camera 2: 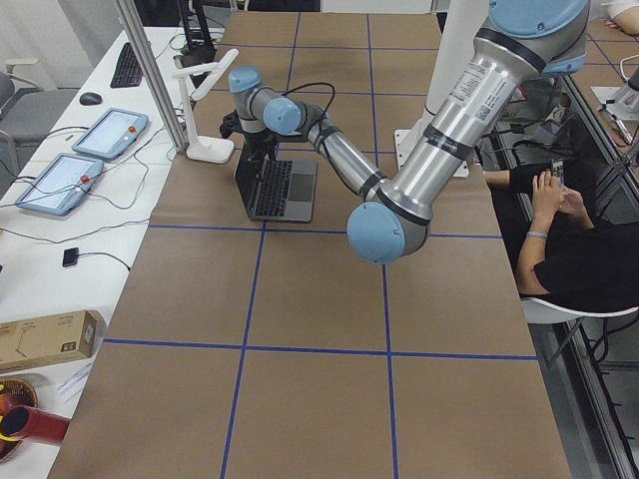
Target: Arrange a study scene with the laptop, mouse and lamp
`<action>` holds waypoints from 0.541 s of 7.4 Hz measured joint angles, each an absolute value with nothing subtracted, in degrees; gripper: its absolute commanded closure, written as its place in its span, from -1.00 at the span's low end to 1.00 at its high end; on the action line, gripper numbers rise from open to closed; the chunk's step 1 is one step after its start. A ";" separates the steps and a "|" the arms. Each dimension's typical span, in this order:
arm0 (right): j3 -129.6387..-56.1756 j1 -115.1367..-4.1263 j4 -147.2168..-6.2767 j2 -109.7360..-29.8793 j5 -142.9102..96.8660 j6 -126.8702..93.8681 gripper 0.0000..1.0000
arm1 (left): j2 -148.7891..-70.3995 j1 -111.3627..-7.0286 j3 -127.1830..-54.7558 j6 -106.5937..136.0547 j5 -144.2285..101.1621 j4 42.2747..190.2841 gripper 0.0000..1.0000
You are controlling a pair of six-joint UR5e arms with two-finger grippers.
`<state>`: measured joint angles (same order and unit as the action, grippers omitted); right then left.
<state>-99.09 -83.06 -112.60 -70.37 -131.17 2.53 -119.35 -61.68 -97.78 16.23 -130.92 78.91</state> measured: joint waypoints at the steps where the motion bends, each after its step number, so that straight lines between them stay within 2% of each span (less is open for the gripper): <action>1: -99.09 -84.45 -112.57 -72.67 -131.38 2.61 -1.00 | -115.44 -66.65 -97.37 9.50 -132.17 78.86 -0.99; 4: -99.59 -88.23 -112.45 -79.39 -131.64 3.61 -1.00 | -108.33 -79.07 -92.19 -2.50 -134.24 79.11 -1.00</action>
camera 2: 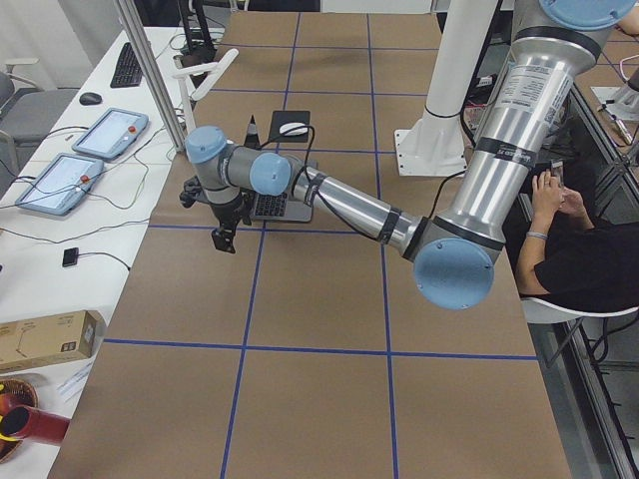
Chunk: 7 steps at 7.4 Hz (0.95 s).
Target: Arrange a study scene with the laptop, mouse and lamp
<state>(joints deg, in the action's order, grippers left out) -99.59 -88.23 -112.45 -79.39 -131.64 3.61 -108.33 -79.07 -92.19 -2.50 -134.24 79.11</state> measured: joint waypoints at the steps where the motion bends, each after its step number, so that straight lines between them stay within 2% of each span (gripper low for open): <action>1: -100.01 -88.97 -112.41 -81.24 -131.64 3.89 -1.00 | -106.06 -81.95 -90.44 -6.80 -134.39 79.38 -1.00; 2: -100.48 -89.29 -112.32 -82.94 -131.61 4.25 -1.00 | -102.45 -83.75 -90.78 -9.02 -134.47 80.25 -1.00; 5: -103.00 -89.66 -106.99 -87.88 -131.30 4.45 -1.00 | -89.55 -85.21 -98.91 -9.76 -135.08 81.43 -1.00; 7: -103.40 -89.66 -105.56 -88.28 -131.40 4.25 -1.00 | -85.81 -85.54 -100.55 -9.97 -136.40 81.67 -1.00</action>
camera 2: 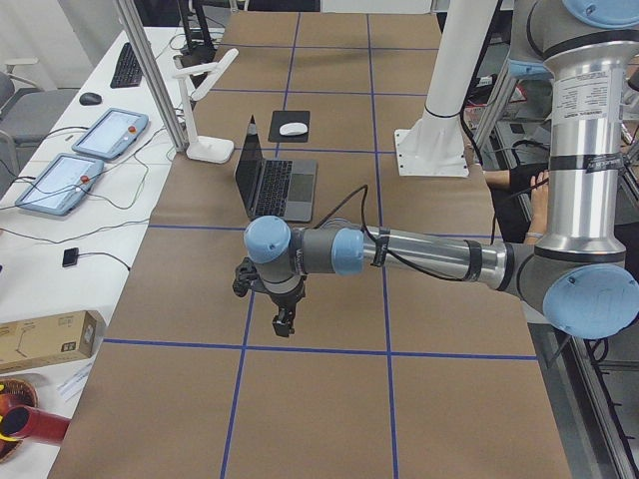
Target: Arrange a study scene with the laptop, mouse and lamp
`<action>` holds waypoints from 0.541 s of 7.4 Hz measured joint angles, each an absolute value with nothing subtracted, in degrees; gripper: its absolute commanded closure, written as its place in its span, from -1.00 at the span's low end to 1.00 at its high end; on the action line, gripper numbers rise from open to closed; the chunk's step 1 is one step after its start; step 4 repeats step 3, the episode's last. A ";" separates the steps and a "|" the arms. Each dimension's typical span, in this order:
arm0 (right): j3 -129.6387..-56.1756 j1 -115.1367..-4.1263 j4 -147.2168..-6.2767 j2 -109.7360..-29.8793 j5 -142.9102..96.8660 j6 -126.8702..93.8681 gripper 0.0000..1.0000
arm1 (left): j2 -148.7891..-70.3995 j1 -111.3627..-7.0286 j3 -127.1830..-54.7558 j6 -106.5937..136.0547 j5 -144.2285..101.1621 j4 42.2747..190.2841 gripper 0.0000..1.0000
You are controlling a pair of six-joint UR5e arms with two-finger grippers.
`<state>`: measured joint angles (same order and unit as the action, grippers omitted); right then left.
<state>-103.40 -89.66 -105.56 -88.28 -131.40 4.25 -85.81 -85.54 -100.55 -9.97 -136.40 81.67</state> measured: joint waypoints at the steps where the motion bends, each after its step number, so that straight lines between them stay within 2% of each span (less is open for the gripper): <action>1: -103.42 -89.66 -105.39 -88.27 -131.48 4.25 -1.00 | -84.82 -85.77 -100.86 -10.10 -136.58 81.87 -1.00; 4: -104.14 -89.65 -105.25 -88.38 -131.47 4.51 -1.00 | -83.69 -86.14 -101.22 -10.18 -136.66 82.36 -1.00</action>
